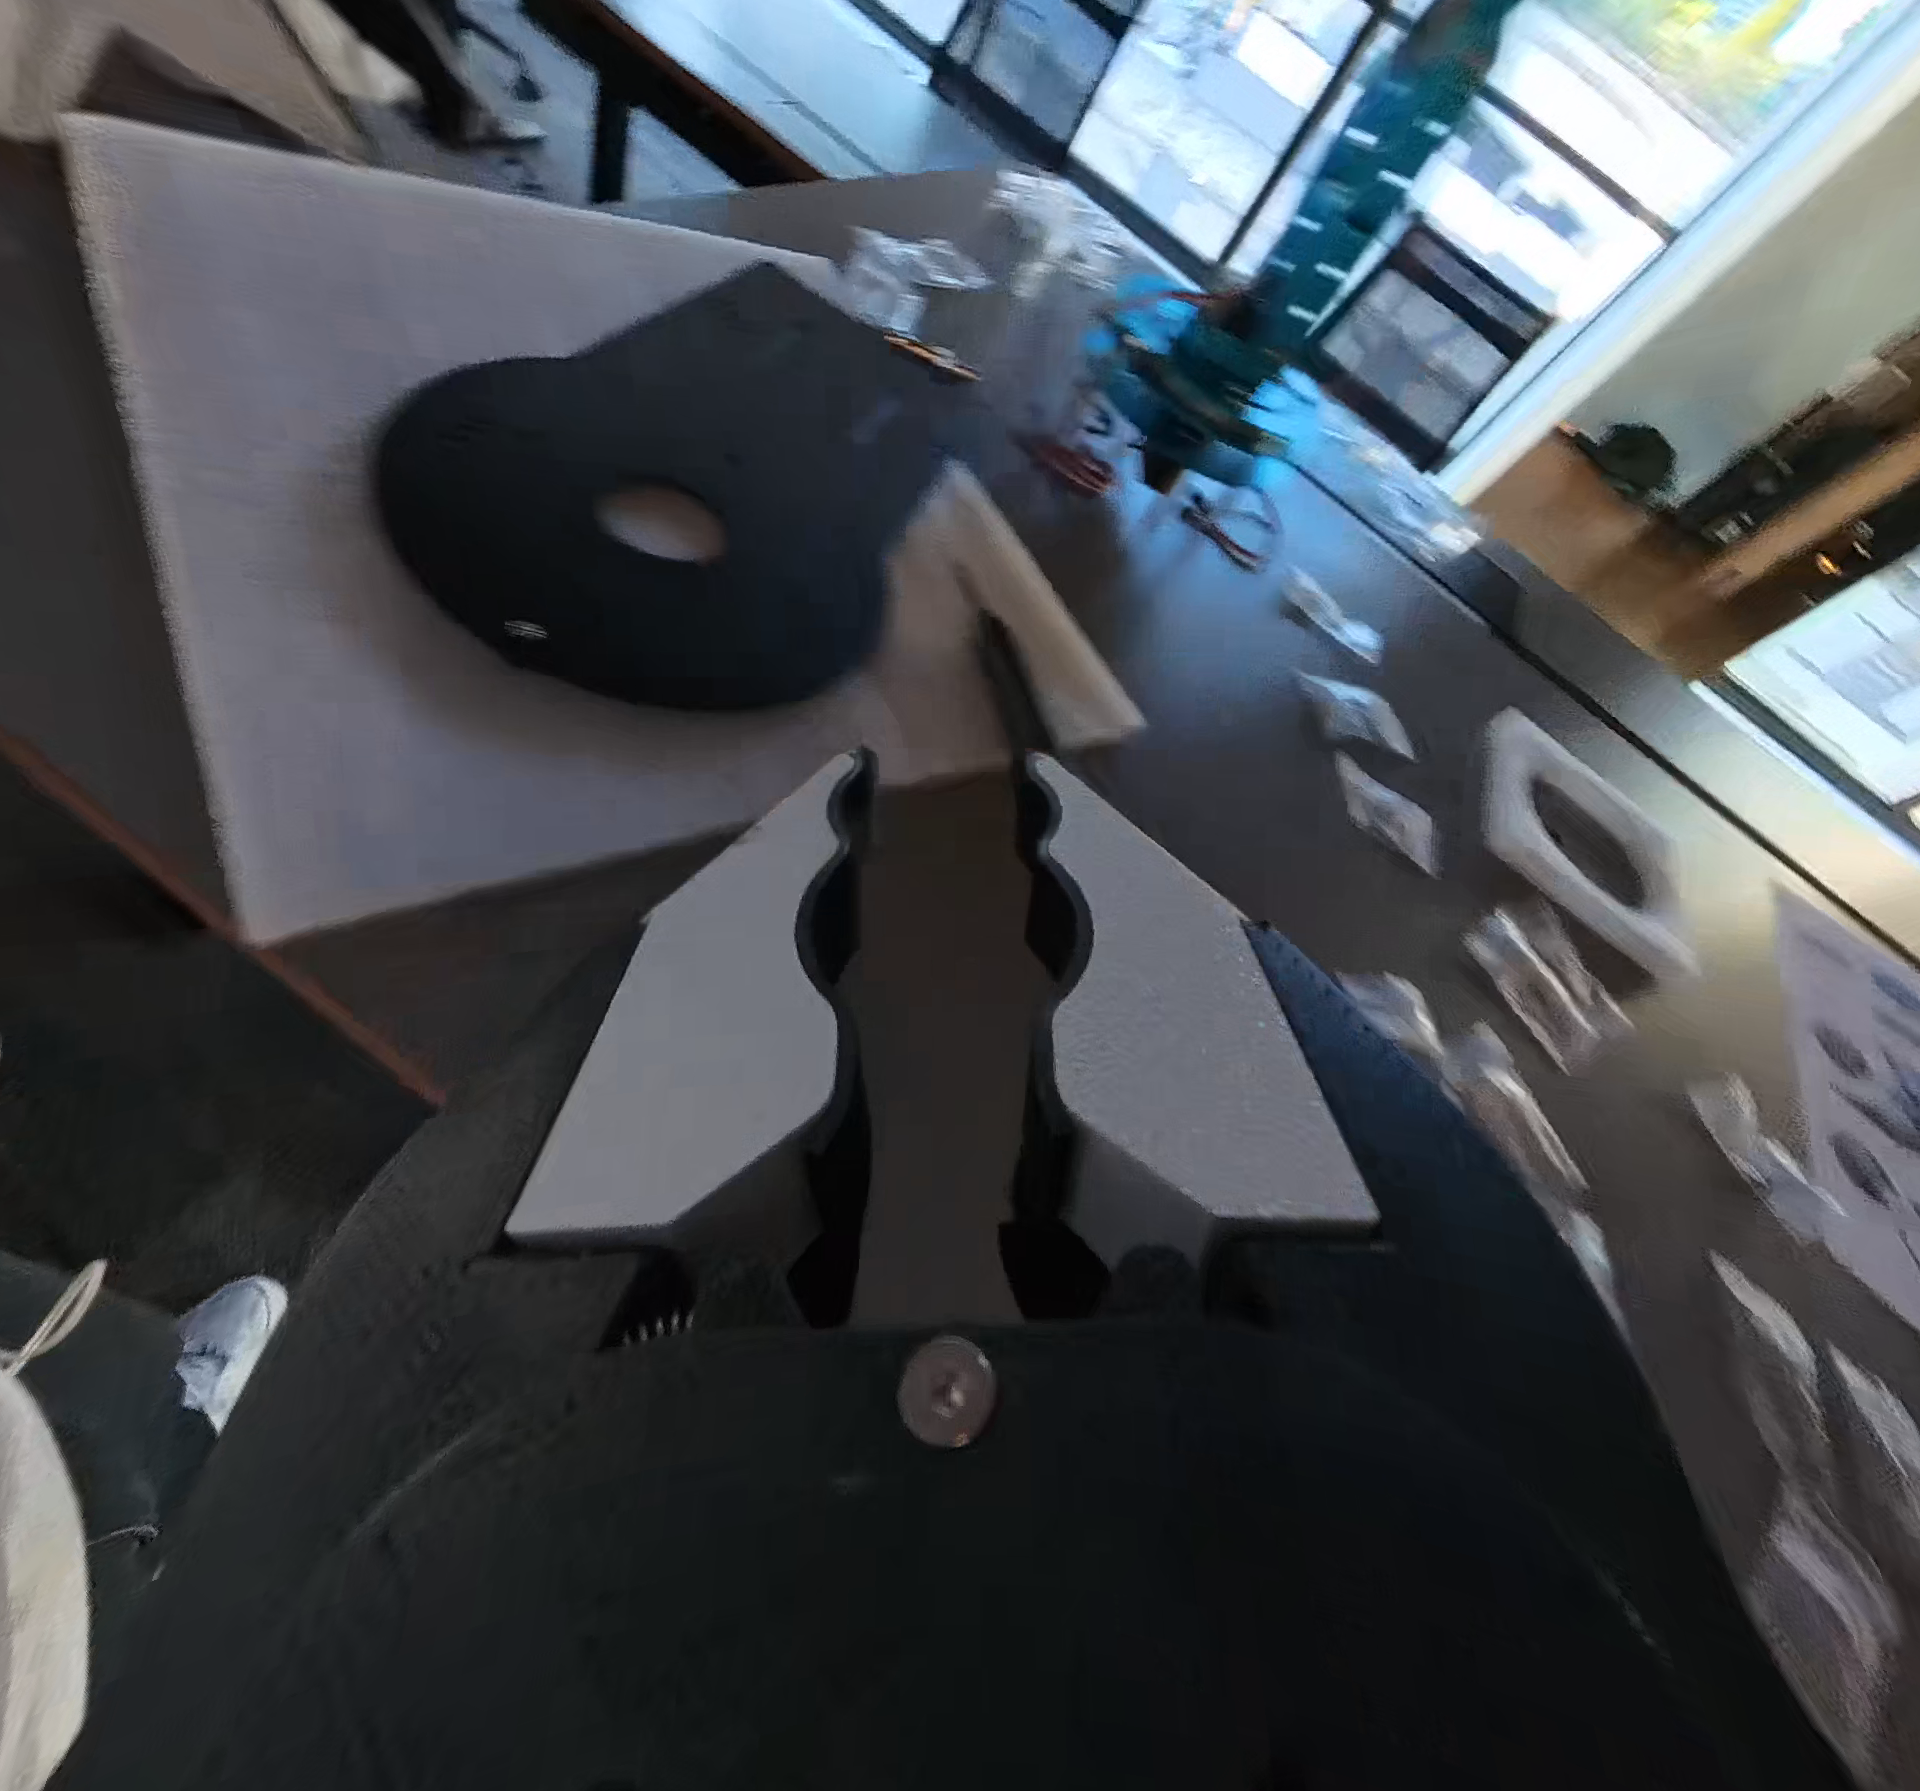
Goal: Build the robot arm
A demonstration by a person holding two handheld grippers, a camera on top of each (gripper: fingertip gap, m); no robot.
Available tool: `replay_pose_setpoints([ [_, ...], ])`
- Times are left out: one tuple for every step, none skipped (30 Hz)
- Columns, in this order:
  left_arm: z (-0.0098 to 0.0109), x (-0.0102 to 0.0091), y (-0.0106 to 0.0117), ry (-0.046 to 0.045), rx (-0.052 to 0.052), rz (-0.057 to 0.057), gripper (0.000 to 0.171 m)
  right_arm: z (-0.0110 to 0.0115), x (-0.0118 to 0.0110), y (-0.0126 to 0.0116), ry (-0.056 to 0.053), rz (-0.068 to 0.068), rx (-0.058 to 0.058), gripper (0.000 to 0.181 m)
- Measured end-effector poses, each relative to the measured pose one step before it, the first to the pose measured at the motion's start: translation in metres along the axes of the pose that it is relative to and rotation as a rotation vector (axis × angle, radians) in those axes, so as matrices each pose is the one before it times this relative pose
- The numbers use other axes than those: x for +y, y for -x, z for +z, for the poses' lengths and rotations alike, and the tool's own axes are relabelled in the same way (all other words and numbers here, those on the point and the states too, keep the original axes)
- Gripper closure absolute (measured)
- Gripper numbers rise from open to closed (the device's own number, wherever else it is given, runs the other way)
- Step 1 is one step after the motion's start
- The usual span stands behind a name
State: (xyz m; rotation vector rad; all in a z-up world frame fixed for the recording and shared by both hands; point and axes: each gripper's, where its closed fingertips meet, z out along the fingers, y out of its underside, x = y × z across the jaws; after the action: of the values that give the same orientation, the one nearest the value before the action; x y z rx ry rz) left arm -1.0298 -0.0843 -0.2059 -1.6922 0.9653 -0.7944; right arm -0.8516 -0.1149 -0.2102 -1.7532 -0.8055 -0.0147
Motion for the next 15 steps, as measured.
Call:
replay_pose_setpoints([
  [0.00280,-0.01135,-0.00239,-0.01754,-0.0158,0.0004,0.126,-0.01167,0.00839,-0.02325,0.0038,0.0375,0.0291,0.155],
  [0.00424,-0.01072,-0.00367,-0.01749,-0.0129,-0.0003,0.127,-0.01219,0.00894,-0.02401,0.0050,0.0389,0.0228,0.155],
  [0.00589,-0.01003,-0.00477,-0.01765,-0.0126,-0.0032,0.128,-0.01246,0.00897,-0.02396,0.0037,0.0389,0.0133,0.157],
  [0.00716,-0.00932,-0.00530,-0.01895,-0.0164,-0.0090,0.129,-0.01243,0.00862,-0.02262,0.0020,0.0372,-0.0030,0.157],
  [0.00862,-0.00845,-0.00587,-0.02064,-0.0195,-0.0178,0.131,-0.01199,0.00856,-0.02277,0.0018,0.0402,-0.0097,0.155],
  [0.00999,-0.00749,-0.00774,-0.02192,-0.0140,-0.0267,0.132,-0.01056,0.00937,-0.02238,0.0096,0.0386,-0.0208,0.156],
  [0.01117,-0.00663,-0.01046,-0.02408,-0.0038,-0.0313,0.133,-0.00840,0.00971,-0.02271,0.0168,0.0334,-0.0266,0.157],
  [0.01218,-0.00554,-0.01149,-0.02673,-0.0005,-0.0300,0.134,-0.00584,0.00737,-0.02202,0.0090,0.0175,-0.0353,0.158],
  [0.01300,-0.00466,-0.01027,-0.02890,-0.0107,-0.0248,0.137,-0.00258,0.00347,-0.01924,-0.0064,-0.0004,-0.0534,0.165],
  [0.01346,-0.00401,-0.00864,-0.02763,-0.0206,-0.0231,0.137,0.00049,0.00247,-0.01807,0.0051,-0.0059,-0.0586,0.170],
  [0.01327,-0.00397,-0.01016,-0.02547,-0.0104,-0.0254,0.138,0.00361,0.00239,-0.01827,0.0278,-0.0045,-0.0522,0.170],
  [0.01211,-0.00457,-0.01346,-0.02813,0.0117,-0.0259,0.139,0.00584,0.00003,-0.01861,0.0326,-0.0097,-0.0454,0.171],
  [0.01095,-0.00423,-0.01477,-0.02946,0.0230,-0.0213,0.142,0.00813,-0.00236,-0.01816,0.0317,-0.0217,-0.0365,0.174],
  [0.00959,-0.00220,-0.01283,-0.02184,0.0162,-0.0142,0.146,0.01072,-0.00334,-0.01464,0.0345,-0.0339,-0.0480,0.174],
  [0.00843,-0.00008,-0.00975,-0.01005,0.0019,-0.0141,0.147,0.01220,-0.00509,-0.01351,0.0281,-0.0378,-0.0492,0.174],
])
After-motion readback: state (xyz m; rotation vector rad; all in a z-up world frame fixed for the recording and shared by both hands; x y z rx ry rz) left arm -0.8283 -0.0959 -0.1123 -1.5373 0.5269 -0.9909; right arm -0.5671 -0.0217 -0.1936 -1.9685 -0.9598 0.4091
